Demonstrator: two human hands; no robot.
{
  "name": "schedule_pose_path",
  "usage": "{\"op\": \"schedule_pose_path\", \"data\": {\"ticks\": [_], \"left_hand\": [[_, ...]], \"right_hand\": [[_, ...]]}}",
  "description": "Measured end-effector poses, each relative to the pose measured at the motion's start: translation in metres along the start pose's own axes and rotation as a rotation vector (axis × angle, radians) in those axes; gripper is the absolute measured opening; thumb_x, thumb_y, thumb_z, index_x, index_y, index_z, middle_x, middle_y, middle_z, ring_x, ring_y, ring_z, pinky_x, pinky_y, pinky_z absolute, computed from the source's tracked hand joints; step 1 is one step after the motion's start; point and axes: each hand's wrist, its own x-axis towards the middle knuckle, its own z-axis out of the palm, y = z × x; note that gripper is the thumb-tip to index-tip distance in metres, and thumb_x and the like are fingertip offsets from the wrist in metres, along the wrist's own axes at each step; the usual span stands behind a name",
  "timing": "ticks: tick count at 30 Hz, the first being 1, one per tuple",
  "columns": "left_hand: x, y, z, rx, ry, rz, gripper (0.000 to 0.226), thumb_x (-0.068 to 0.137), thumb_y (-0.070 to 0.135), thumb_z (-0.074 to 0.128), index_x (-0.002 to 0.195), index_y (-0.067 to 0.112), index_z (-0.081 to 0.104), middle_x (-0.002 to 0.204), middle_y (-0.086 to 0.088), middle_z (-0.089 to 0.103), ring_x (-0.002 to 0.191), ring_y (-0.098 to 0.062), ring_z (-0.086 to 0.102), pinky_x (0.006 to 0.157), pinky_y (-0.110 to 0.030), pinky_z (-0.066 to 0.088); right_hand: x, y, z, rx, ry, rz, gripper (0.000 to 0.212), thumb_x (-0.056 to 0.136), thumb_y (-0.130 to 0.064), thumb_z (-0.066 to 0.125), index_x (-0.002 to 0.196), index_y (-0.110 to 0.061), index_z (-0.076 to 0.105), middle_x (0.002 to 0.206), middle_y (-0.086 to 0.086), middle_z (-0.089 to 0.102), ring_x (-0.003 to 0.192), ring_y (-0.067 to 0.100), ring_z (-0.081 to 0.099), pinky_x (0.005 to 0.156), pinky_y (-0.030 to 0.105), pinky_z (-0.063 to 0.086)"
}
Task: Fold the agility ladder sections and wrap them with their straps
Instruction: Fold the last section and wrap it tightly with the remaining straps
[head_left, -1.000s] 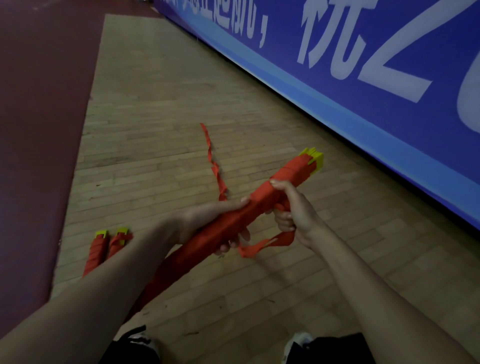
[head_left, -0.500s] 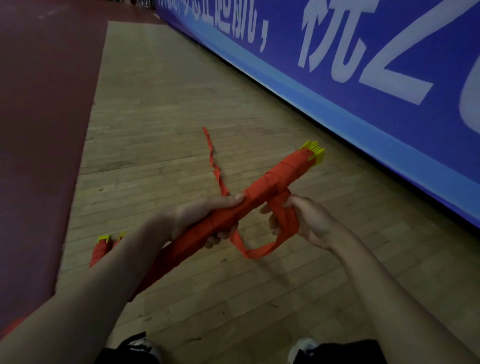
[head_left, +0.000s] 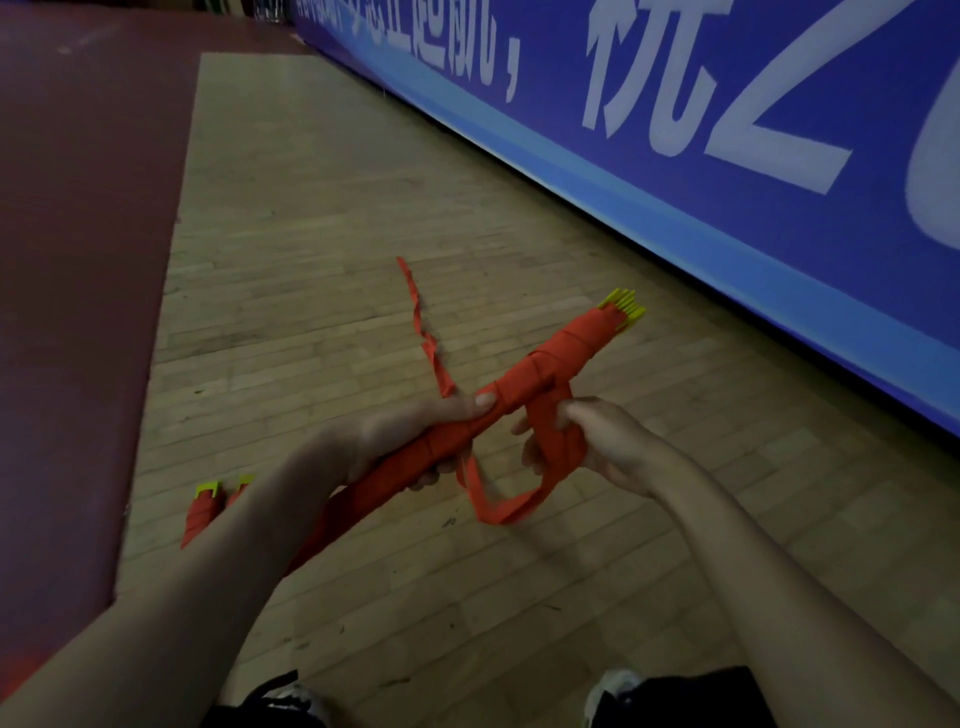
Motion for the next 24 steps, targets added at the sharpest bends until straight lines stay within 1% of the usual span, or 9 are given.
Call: {"op": "schedule_pose_path", "data": {"ticks": [3,6,9,12,14,17,20,23,24], "left_hand": [[-0.001,0.001,0.002,0.024,0.038,0.000,0.064,0.069,0.069,0.060,0.087,0.008,0.058,0.067,-0.005,0.053,0.054,-0.014,0.047,0.049,-0.024,0.039],[0.000,0.001,0.002,0.016,0.050,0.004,0.062,0.070,0.068,0.066,0.084,0.008,0.059,0.065,-0.004,0.053,0.053,-0.013,0.048,0.050,-0.023,0.040],[-0.001,0.002,0.002,0.009,0.040,0.013,0.059,0.069,0.066,0.063,0.083,0.009,0.061,0.067,-0.005,0.055,0.055,-0.014,0.048,0.051,-0.024,0.041],[-0.002,0.002,0.000,0.023,0.061,0.027,0.056,0.066,0.064,0.060,0.083,0.011,0.062,0.067,-0.005,0.056,0.053,-0.013,0.049,0.050,-0.023,0.041],[-0.002,0.003,-0.001,0.003,0.077,0.026,0.056,0.065,0.064,0.060,0.082,0.010,0.061,0.065,-0.004,0.055,0.051,-0.013,0.048,0.048,-0.023,0.039],[-0.001,0.004,-0.002,-0.020,0.102,0.033,0.057,0.064,0.065,0.060,0.080,0.010,0.061,0.063,-0.003,0.055,0.051,-0.013,0.048,0.049,-0.023,0.039],[-0.001,0.004,-0.002,-0.017,0.139,0.035,0.062,0.061,0.069,0.062,0.082,0.010,0.061,0.064,-0.004,0.056,0.053,-0.014,0.048,0.052,-0.025,0.040],[-0.001,0.003,-0.004,0.003,0.162,0.023,0.075,0.053,0.075,0.065,0.088,0.009,0.063,0.068,-0.004,0.058,0.057,-0.014,0.051,0.055,-0.027,0.042],[-0.002,0.003,-0.005,-0.015,0.157,0.021,0.074,0.055,0.074,0.064,0.089,0.008,0.063,0.068,-0.004,0.059,0.057,-0.015,0.051,0.055,-0.027,0.042]], "right_hand": [[0.000,0.002,-0.001,-0.069,0.063,0.020,0.031,0.085,0.005,0.032,0.093,-0.003,0.060,0.077,0.017,0.068,0.066,0.026,0.065,0.068,0.035,0.052],[0.001,0.001,-0.001,-0.079,0.135,-0.048,0.033,0.084,0.010,0.032,0.087,-0.009,0.059,0.074,0.013,0.066,0.068,0.024,0.063,0.068,0.036,0.051],[-0.006,-0.002,-0.005,-0.051,0.042,-0.086,0.037,0.081,0.016,0.033,0.081,-0.005,0.064,0.073,0.010,0.068,0.072,0.020,0.066,0.065,0.029,0.053],[-0.012,-0.001,-0.007,-0.027,-0.132,-0.076,0.044,0.079,0.021,0.034,0.095,-0.004,0.067,0.083,0.008,0.073,0.083,0.018,0.069,0.079,0.030,0.053],[-0.014,-0.001,-0.006,0.016,-0.192,-0.087,0.045,0.080,0.021,0.033,0.102,-0.002,0.064,0.086,0.010,0.073,0.084,0.017,0.069,0.076,0.025,0.053],[-0.012,-0.005,-0.003,0.121,-0.169,-0.130,0.043,0.083,0.016,0.027,0.105,0.001,0.062,0.081,0.013,0.071,0.079,0.019,0.068,0.074,0.026,0.052],[-0.010,-0.007,0.000,0.262,-0.155,-0.123,0.040,0.089,0.004,0.026,0.108,0.004,0.060,0.080,0.017,0.069,0.074,0.023,0.067,0.071,0.029,0.054],[-0.011,-0.008,0.003,0.200,-0.100,-0.121,0.035,0.100,-0.013,0.032,0.100,0.002,0.063,0.070,0.013,0.066,0.063,0.020,0.063,0.063,0.027,0.054],[-0.011,-0.008,0.003,0.144,-0.065,-0.126,0.032,0.101,-0.016,0.036,0.098,0.002,0.063,0.066,0.011,0.064,0.058,0.018,0.062,0.060,0.025,0.052]]}}
